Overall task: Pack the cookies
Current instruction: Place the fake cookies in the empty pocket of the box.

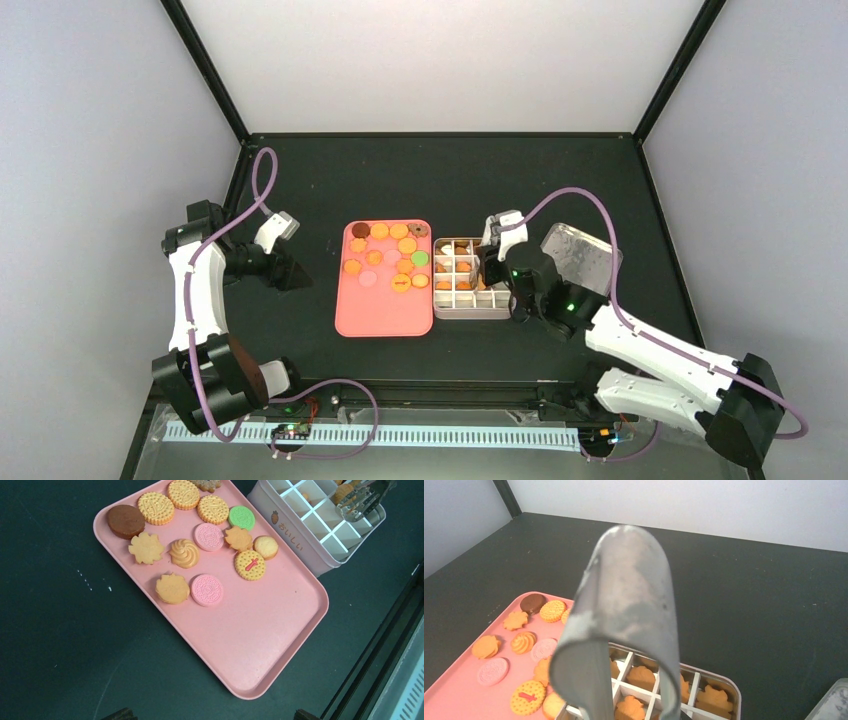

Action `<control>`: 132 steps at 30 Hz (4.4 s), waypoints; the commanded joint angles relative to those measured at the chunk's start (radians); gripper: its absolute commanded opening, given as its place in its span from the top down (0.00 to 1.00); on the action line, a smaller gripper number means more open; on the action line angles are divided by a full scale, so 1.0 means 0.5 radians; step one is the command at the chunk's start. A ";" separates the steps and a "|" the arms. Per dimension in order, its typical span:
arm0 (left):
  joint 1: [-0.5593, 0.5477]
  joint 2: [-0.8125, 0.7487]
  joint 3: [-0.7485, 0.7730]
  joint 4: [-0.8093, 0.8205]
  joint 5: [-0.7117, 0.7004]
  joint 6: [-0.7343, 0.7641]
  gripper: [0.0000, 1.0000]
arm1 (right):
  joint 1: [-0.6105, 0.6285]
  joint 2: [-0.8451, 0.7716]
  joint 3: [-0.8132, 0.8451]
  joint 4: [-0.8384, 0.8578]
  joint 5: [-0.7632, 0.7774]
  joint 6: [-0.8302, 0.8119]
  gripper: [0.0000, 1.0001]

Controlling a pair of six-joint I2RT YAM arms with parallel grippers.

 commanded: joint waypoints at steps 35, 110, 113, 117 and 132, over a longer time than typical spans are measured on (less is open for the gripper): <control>0.014 0.030 0.094 -0.065 0.067 0.068 0.16 | 0.009 0.316 0.500 0.059 0.112 -0.225 0.79; 0.013 -0.020 0.089 -0.075 0.038 0.089 0.16 | 0.009 -0.144 0.016 -0.268 0.177 -0.003 0.80; 0.014 -0.022 0.092 -0.074 0.035 0.089 0.16 | 0.009 -0.091 0.017 -0.229 0.194 -0.012 0.80; 0.014 -0.018 0.101 -0.079 0.042 0.083 0.16 | 0.007 -0.031 0.047 -0.195 0.215 -0.026 0.80; 0.014 -0.004 0.118 -0.107 0.047 0.101 0.16 | 0.005 -0.001 0.331 -0.185 0.193 -0.189 0.79</control>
